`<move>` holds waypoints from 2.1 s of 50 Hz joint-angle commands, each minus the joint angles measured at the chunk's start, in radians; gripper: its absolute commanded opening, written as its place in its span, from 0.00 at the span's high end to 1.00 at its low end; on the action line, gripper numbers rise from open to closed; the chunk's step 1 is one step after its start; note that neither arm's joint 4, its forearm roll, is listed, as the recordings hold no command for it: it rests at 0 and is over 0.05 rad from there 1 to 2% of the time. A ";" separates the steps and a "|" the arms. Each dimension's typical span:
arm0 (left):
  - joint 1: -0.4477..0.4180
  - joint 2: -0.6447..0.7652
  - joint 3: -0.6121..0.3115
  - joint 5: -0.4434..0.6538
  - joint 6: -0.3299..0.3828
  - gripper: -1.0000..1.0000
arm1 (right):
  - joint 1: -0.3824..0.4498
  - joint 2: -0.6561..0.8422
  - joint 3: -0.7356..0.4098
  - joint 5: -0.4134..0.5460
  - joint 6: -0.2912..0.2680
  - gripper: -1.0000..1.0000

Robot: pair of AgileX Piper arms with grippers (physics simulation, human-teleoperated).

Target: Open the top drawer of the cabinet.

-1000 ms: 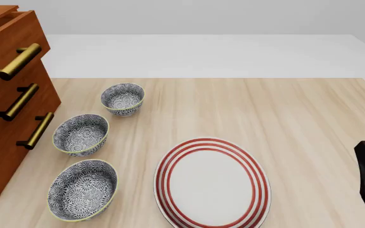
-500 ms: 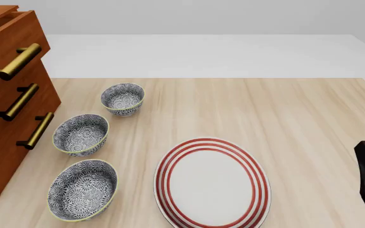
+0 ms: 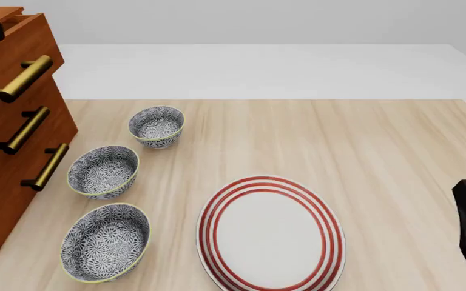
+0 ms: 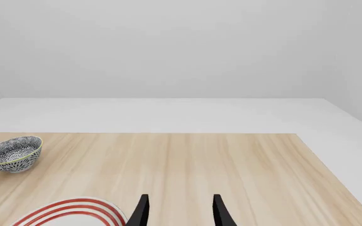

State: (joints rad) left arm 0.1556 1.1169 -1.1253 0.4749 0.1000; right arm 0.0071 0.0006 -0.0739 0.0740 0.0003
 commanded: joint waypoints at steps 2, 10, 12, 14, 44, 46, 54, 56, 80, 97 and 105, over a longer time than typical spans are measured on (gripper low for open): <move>-0.001 0.019 0.010 -0.022 -0.008 0.00 | 0.000 0.000 0.000 0.000 0.000 0.00; -0.002 0.026 0.012 -0.029 -0.006 0.00 | 0.000 0.000 0.000 0.000 0.000 0.00; -0.001 0.026 0.012 -0.029 -0.007 0.00 | 0.000 0.000 0.000 0.000 0.000 0.00; 0.003 0.030 0.009 -0.030 -0.008 0.00 | 0.000 0.000 0.000 0.000 0.000 0.00; 0.022 0.077 0.025 -0.065 0.007 0.00 | 0.000 0.000 0.000 0.000 0.000 0.00; 0.025 0.080 0.027 -0.068 0.011 0.00 | 0.000 0.000 0.000 0.000 0.000 0.00; 0.021 0.087 0.030 -0.070 0.007 0.00 | 0.000 0.000 0.000 0.000 0.000 0.00; 0.021 0.088 0.036 -0.075 0.011 0.00 | 0.000 0.000 0.000 0.000 0.000 0.00; 0.024 0.106 0.037 -0.083 0.016 0.00 | 0.000 0.000 0.000 0.000 0.000 0.00; 0.025 0.114 0.049 -0.096 0.017 0.00 | 0.000 0.000 0.000 0.000 0.000 0.00; 0.028 0.126 0.056 -0.108 0.016 0.00 | 0.000 0.000 0.000 0.000 0.000 0.00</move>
State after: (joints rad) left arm 0.1811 1.2325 -1.0768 0.3779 0.1166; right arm 0.0071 0.0006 -0.0739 0.0740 0.0003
